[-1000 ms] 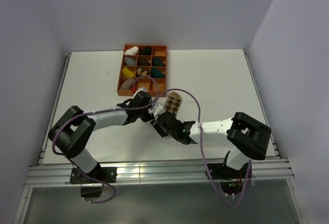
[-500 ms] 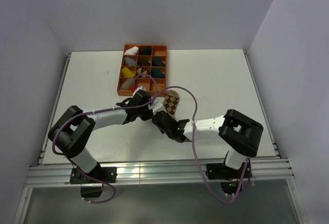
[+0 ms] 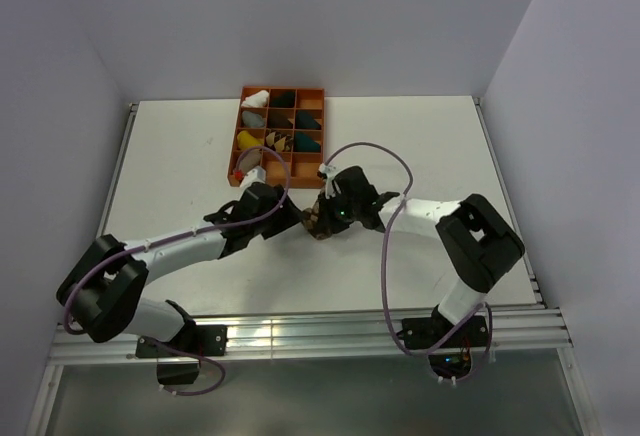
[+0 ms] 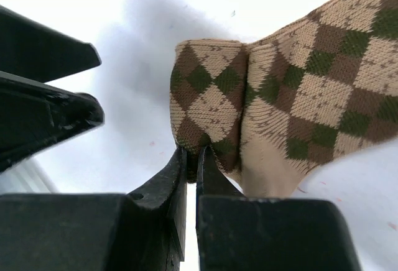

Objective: Roll the socks
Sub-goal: Roll the sock at the center of the board.

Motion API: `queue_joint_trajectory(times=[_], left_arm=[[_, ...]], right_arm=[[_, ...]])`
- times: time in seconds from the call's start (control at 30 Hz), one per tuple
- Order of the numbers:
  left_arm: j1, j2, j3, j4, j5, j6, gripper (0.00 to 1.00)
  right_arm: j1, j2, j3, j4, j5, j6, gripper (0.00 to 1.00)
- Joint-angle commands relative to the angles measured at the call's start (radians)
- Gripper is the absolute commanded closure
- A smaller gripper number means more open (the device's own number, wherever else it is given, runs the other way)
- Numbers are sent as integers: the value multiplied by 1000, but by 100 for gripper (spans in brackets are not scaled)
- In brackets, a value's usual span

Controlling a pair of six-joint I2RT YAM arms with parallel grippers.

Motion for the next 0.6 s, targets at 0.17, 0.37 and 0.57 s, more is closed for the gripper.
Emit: queue_joint_trajectory(times=[0.17,0.37,0.57], left_arm=[[4,-11,-37,104,-16,-23,33],[4,63,-35,142,38,-66,34],[4,116,-20,148,59,-79,34]], right_arm=[[-124,128,76,-21,-492,96,100],[-184,239,101,4,-642,140,100],[-230,283,130,-21,-672,134,100]])
